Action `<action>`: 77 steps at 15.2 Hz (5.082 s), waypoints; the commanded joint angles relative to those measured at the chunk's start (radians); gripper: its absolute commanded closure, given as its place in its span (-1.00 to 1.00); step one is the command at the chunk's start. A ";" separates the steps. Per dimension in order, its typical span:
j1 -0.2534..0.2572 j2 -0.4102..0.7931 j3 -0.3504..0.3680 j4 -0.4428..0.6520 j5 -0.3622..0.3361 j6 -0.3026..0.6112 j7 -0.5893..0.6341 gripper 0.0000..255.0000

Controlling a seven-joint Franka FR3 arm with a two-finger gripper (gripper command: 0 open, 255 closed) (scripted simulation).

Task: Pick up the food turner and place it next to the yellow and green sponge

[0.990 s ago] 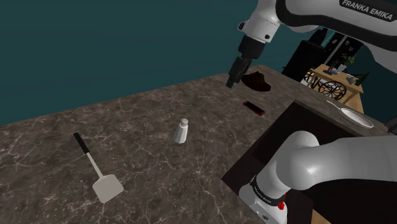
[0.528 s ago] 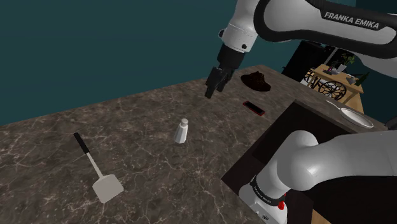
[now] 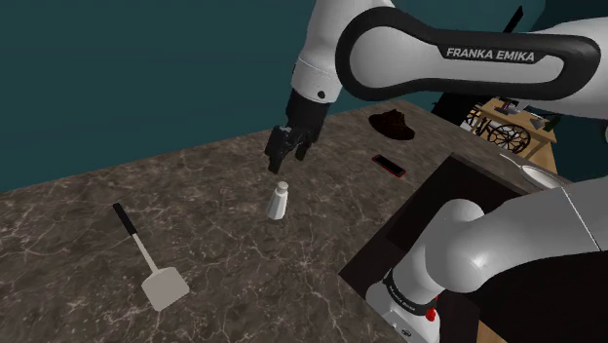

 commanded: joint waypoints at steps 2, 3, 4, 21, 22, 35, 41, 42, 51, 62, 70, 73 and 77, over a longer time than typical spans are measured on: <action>0.002 0.084 0.070 0.029 -0.001 0.066 0.084 -1.00; 0.001 0.115 0.093 0.042 -0.006 0.087 0.112 -1.00; 0.000 0.146 0.115 0.055 -0.013 0.106 0.141 -1.00; 0.109 0.858 0.311 0.519 -0.474 0.243 0.746 -1.00; 0.133 0.902 0.303 0.562 -0.503 0.235 0.773 -1.00; 0.182 1.013 0.265 0.590 -0.575 0.298 0.829 -1.00; 0.182 1.013 0.265 0.591 -0.575 0.298 0.829 1.00; 0.182 1.013 0.265 0.590 -0.575 0.298 0.829 1.00; 0.178 1.000 0.271 0.600 -0.565 0.278 0.821 1.00; 0.165 0.939 0.296 0.667 -0.516 0.160 0.786 1.00; 0.155 0.829 0.333 0.588 -0.458 0.143 0.801 1.00; 0.156 0.743 0.362 0.484 -0.412 0.175 0.827 1.00; 0.168 0.633 0.398 0.365 -0.343 0.206 0.857 1.00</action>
